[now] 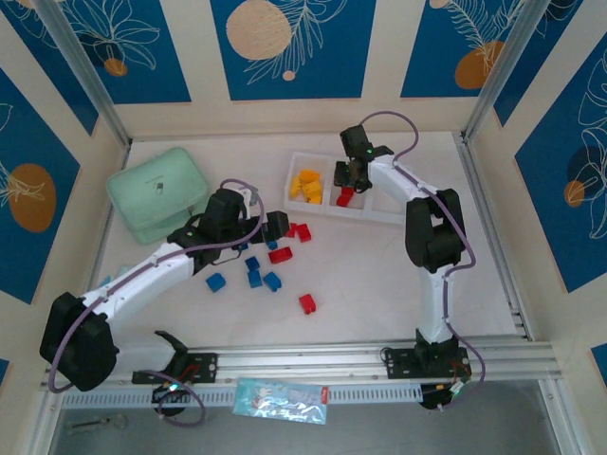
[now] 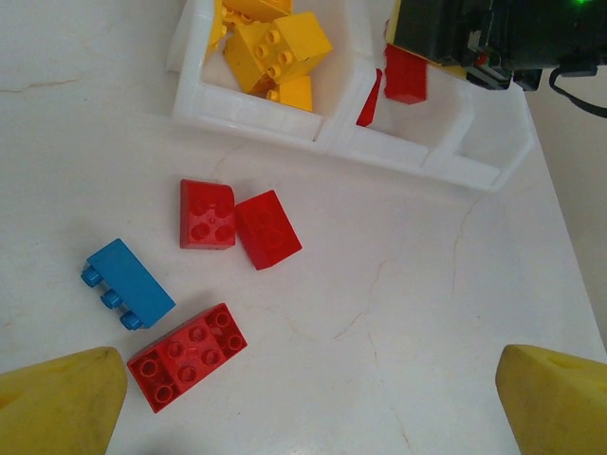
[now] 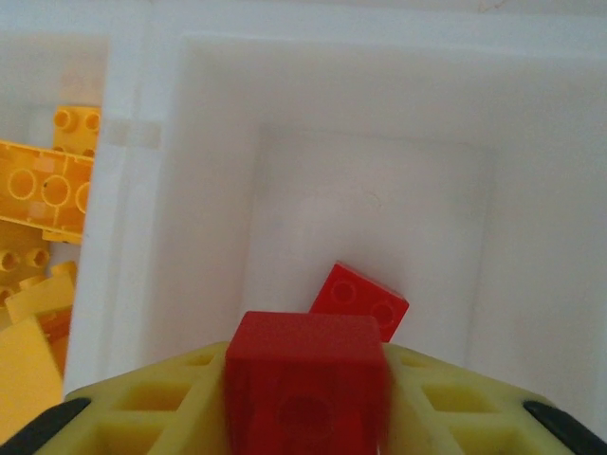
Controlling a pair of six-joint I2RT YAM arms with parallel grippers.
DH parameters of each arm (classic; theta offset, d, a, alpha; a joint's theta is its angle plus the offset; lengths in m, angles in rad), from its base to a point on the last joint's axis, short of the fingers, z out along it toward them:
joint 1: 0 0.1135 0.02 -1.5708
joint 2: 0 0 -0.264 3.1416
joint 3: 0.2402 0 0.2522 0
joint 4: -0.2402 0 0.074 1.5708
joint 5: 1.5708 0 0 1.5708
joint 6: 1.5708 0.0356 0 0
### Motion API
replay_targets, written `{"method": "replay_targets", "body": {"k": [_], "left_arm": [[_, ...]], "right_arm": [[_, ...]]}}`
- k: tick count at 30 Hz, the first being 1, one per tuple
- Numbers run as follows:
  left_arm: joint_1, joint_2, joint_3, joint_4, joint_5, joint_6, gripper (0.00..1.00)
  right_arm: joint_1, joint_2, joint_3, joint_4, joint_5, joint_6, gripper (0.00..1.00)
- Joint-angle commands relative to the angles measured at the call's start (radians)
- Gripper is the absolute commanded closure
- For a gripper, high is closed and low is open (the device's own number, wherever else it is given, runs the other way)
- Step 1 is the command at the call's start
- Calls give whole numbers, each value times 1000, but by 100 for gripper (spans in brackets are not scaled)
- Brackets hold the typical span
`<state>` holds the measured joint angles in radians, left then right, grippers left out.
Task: Sort the legos into containers by color
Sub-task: Place the lego in the container, then pick up the lego from the center of the table.
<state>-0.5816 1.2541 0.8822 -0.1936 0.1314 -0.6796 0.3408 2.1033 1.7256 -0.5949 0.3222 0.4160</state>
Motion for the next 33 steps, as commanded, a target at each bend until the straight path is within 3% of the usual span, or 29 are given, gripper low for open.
{"method": "replay_targets", "body": {"k": [1,11,18,29,33], "left_arm": [[11,-21,-4,23,26,-4,1],[15,-117,-58,-2,0,10,1],[21,-199,-112,-70,-24,20,1],[26,-326,-212,-135,-73,-18,1],[27,-370,-242,-145,-96,-23,1]], "right_arm": [[5,-53,6,-28,-6,-13,57],[80,-313,-194,21,-4,-21,50],[214,-419,-364,8,-51,15,43],[428,-347,-452,85,-170,65,38],[486,-290,-447,102,-126,20,34]]}}
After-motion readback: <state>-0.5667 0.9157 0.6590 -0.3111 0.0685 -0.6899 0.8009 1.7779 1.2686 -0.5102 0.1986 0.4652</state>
